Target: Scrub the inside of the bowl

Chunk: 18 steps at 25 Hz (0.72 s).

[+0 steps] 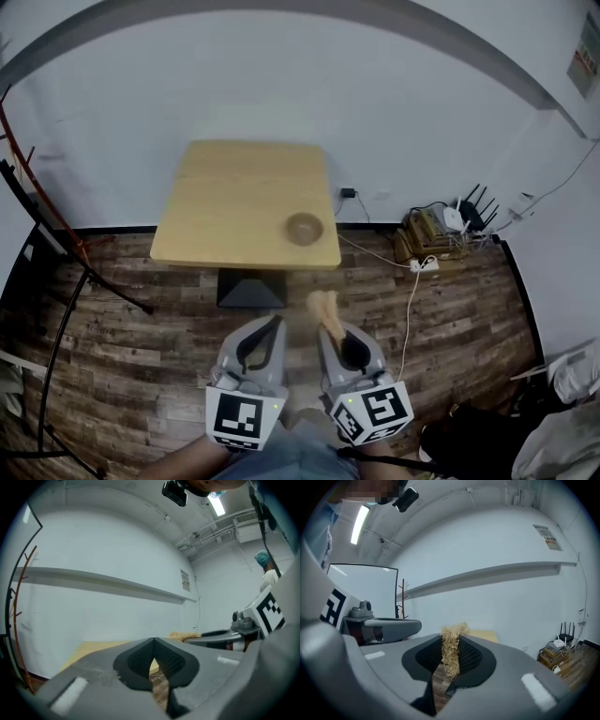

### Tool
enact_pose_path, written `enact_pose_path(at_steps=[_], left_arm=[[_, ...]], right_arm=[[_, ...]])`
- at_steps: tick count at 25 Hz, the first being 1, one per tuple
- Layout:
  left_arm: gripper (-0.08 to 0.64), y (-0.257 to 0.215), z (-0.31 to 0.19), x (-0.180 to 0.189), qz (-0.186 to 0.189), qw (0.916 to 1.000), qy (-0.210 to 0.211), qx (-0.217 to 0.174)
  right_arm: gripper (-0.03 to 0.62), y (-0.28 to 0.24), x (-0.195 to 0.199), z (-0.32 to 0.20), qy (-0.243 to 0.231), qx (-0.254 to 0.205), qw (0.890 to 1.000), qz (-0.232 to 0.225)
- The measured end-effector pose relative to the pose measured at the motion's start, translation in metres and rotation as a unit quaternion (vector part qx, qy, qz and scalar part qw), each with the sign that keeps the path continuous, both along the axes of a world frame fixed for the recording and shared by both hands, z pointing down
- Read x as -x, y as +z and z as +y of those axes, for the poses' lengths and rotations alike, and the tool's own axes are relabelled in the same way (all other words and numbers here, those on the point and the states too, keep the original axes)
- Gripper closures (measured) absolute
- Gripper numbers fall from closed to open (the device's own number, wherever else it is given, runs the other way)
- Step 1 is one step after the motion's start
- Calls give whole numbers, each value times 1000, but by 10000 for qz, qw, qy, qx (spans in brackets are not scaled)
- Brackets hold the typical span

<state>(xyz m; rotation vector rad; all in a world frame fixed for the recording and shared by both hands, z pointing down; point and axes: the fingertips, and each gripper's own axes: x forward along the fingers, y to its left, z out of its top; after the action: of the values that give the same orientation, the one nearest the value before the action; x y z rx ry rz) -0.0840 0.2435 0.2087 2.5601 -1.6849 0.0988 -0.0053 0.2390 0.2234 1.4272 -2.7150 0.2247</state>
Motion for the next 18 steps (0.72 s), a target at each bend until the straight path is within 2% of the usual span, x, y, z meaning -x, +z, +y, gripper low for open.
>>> enact_pose_path(at_steps=[6, 11, 14, 18], left_arm=[[538, 8, -23, -11, 104, 9998, 45, 172], [538, 30, -52, -34, -132, 9990, 162, 394], [539, 40, -77, -45, -152, 9978, 65, 643], [539, 51, -112, -52, -384, 9959, -68, 822]], right_arm=[[522, 0, -13, -14, 132, -3, 9999, -38], [522, 13, -38, -43, 268, 96, 9996, -14], [522, 21, -51, -73, 249, 225, 9994, -98], [522, 34, -66, -115, 168, 417, 9987, -251]])
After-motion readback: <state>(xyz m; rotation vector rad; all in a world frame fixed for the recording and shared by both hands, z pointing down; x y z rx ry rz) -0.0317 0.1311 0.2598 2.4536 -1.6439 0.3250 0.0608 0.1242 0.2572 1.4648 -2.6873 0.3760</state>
